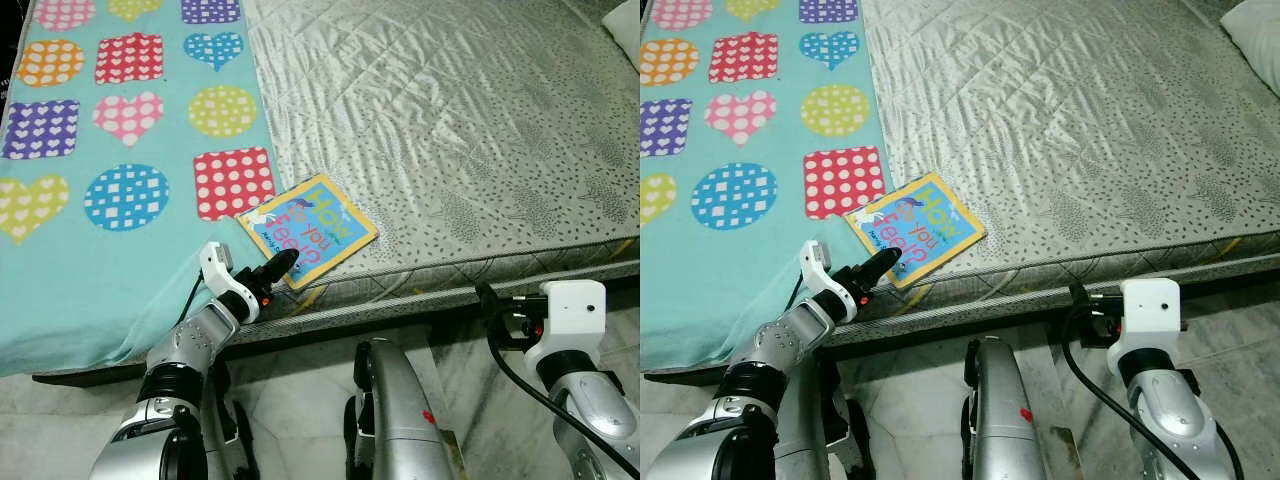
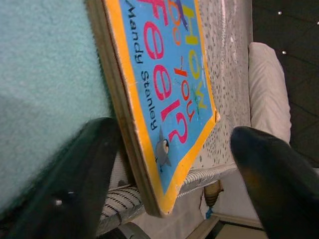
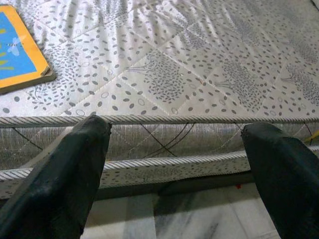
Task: Clean up the room
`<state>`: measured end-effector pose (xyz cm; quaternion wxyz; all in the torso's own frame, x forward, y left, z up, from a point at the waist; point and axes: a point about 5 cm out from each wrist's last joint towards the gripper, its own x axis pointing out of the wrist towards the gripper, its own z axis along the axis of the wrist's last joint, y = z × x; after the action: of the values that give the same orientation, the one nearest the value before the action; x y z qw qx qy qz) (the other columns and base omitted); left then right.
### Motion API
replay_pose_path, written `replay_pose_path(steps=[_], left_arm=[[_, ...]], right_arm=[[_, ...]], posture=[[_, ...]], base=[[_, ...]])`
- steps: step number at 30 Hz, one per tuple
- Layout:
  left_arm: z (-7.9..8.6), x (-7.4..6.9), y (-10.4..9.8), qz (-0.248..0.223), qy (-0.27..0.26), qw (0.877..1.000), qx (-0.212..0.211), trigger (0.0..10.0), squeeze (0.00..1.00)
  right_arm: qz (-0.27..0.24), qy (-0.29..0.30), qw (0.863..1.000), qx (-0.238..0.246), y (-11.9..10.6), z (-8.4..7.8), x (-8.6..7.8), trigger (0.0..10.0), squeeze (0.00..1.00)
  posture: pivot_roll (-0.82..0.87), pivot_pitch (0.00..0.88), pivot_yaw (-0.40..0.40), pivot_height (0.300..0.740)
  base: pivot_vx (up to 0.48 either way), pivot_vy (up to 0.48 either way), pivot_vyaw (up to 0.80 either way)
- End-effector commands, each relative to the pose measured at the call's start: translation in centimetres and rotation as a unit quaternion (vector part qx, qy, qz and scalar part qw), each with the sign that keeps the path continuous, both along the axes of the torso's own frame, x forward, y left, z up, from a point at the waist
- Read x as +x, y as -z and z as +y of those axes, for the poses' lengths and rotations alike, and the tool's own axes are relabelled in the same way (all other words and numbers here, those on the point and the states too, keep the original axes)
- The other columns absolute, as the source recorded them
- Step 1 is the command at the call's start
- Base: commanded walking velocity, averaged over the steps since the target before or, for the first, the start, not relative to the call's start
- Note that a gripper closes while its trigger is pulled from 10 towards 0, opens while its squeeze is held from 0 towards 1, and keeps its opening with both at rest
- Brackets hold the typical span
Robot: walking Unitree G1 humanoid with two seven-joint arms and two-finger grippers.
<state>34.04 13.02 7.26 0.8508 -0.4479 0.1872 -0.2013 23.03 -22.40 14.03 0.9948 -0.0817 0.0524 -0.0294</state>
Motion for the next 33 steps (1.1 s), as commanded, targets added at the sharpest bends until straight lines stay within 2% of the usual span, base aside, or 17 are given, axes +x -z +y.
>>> replay_pose_path(steps=[1,2,3,4,7,10,11,14,15,16,17,18,19,26,31,32,33], left_arm=[[-0.2,-0.7,1.4,0.036,0.004,0.999,-0.015,0.0,0.0],[0.0,-0.8,1.6,0.044,0.003,0.999,-0.013,2.7,0.0],[0.1,-0.8,1.6,0.046,0.003,0.999,-0.01,10.0,0.0],[0.1,-0.8,1.7,0.046,0.003,0.999,-0.008,10.0,0.0],[0.5,-0.7,1.9,0.055,-0.004,0.998,-0.012,10.0,0.0],[0.8,-0.7,1.9,0.056,-0.01,0.998,-0.014,10.0,0.0],[1.0,-0.6,1.8,0.055,-0.015,0.998,-0.016,10.0,0.0],[1.3,-0.5,1.8,0.053,-0.018,0.998,-0.014,10.0,0.0],[1.6,-0.4,1.8,0.053,-0.023,0.998,-0.014,9.5,0.0],[1.6,-0.4,1.8,0.053,-0.023,0.998,-0.014,9.5,0.0],[1.8,-0.4,1.8,0.052,-0.028,0.998,-0.015,4.2,0.0],[2.1,-0.3,1.7,0.051,-0.039,0.998,-0.021,0.1,0.0],[2.4,-0.2,1.7,0.05,-0.044,0.997,-0.025,0.0,0.0],[2.7,-0.3,1.9,0.058,-0.05,0.997,-0.03,0.0,0.0],[3.1,-0.4,2.4,0.082,-0.055,0.995,0.003,0.0,0.0],[3.2,-0.4,2.4,0.084,-0.058,0.995,0.009,1.8,0.0],[3.4,-0.4,2.4,0.087,-0.061,0.994,0.023,8.5,0.0]], right_arm=[[0.012,0.011,1.0,0.002,0.5,-0.4,-0.3,10.0,0.0],[0.013,0.004,1.0,0.015,0.5,-0.2,-0.4,10.0,0.0],[0.013,-0.002,1.0,0.021,0.5,-0.1,-0.4,10.0,0.0],[0.013,-0.007,1.0,0.026,0.5,0.1,-0.5,10.0,0.0],[0.019,-0.077,0.994,0.076,0.4,1.4,-1.0,10.0,0.0],[0.032,-0.103,0.99,0.095,0.6,1.9,-1.3,10.0,0.0],[0.045,-0.137,0.984,0.107,0.7,2.4,-1.7,10.0,0.0],[0.055,-0.158,0.98,0.112,0.8,2.5,-1.9,10.0,0.0],[0.058,-0.161,0.979,0.113,0.8,2.3,-2.0,10.0,0.0],[0.058,-0.161,0.979,0.113,0.8,2.3,-2.0,10.0,0.0],[0.059,-0.163,0.978,0.114,0.8,2.3,-2.0,10.0,0.0],[0.061,-0.167,0.977,0.117,0.7,2.2,-2.0,10.0,0.0],[0.062,-0.171,0.976,0.118,0.7,2.3,-2.0,10.0,0.0],[0.067,-0.185,0.973,0.121,0.5,2.7,-2.3,10.0,0.0],[0.067,-0.188,0.973,0.119,0.5,2.9,-2.4,10.0,0.0],[0.066,-0.188,0.973,0.119,0.5,3.0,-2.4,10.0,0.0],[0.066,-0.188,0.973,0.119,0.4,3.1,-2.4,10.0,0.0]], posture=[[-0.17,0.304,-0.058,0.571],[-0.18,0.303,-0.057,0.571],[-0.18,0.303,-0.057,0.571],[-0.18,0.302,-0.057,0.571],[-0.18,0.301,-0.058,0.571],[-0.18,0.301,-0.058,0.571],[-0.18,0.301,-0.056,0.571],[-0.18,0.302,-0.055,0.571],[-0.19,0.303,-0.054,0.571],[-0.19,0.303,-0.054,0.571],[-0.18,0.303,-0.053,0.571],[-0.19,0.303,-0.051,0.571],[-0.19,0.303,-0.051,0.571],[-0.2,0.305,-0.045,0.571],[-0.2,0.303,-0.041,0.571],[-0.2,0.302,-0.039,0.571],[-0.2,0.302,-0.039,0.571]], base=[[0.0,0.0,0.0],[0.0,0.0,0.0],[0.0,0.0,0.0],[0.0,0.0,0.0],[0.0,0.0,0.0],[0.0,0.0,0.0],[0.0,0.0,0.0],[0.0,0.0,0.0],[0.0,0.0,0.0],[0.0,0.0,0.0],[0.0,0.0,0.0],[0.0,0.0,0.0],[0.0,0.0,0.0],[0.0,0.0,0.0],[0.0,0.0,0.0],[0.0,0.0,0.0],[0.0,0.0,0.0]])
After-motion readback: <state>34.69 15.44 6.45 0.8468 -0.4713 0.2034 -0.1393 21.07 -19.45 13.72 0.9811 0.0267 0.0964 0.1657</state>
